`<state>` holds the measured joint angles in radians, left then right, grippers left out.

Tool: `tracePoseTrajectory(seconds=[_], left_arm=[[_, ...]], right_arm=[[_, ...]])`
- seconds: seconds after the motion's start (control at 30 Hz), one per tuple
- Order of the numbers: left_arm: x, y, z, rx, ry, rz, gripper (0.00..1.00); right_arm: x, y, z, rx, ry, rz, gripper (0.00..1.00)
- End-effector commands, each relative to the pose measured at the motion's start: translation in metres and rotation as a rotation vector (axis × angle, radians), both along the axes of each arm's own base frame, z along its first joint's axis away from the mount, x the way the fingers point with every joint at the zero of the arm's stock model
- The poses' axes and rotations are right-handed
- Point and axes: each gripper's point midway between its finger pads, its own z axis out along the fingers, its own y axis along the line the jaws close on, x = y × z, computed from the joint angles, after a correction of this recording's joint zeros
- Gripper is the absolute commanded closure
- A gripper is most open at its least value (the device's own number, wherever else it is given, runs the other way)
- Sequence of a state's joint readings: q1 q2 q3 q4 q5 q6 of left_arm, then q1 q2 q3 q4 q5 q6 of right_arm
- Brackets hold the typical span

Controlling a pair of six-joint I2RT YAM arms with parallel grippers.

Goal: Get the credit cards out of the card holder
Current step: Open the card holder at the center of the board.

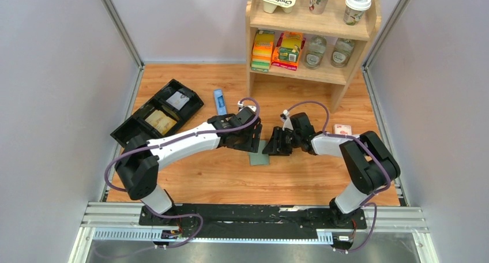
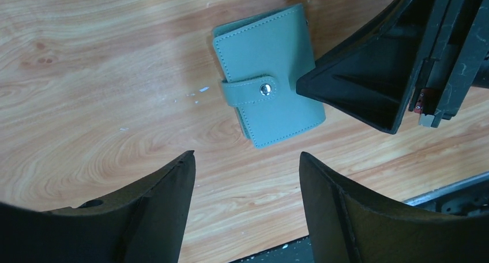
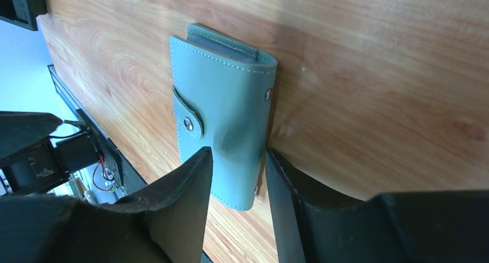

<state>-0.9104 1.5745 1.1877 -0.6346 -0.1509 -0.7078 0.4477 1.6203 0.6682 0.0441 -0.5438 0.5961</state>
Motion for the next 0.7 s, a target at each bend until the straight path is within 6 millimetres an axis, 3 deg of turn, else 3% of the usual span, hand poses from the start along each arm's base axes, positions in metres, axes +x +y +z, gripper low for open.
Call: tracePoseTrajectory(seconds=[0.0,0.17,0.37,0.67], left_arm=[[0.003,-0.006,0.002,0.071,-0.027,-0.036,0.27],[0.004,-0.013,-0.008,0.122,-0.02,-0.056,0.28],[0.005,-0.022,-0.025,0.19,-0.012,-0.073,0.28],[0.013,-0.03,-0.042,0.286,-0.022,-0.057,0.33]], right_arm=[[0.014,0.002,-0.004,0.012,-0.024,-0.012,0.55],[0.012,0.003,-0.012,0.024,0.002,-0.015,0.62],[0.007,0.004,-0.02,0.047,0.026,-0.021,0.99],[0.003,0.005,-0.021,0.07,0.046,-0.032,1.0]])
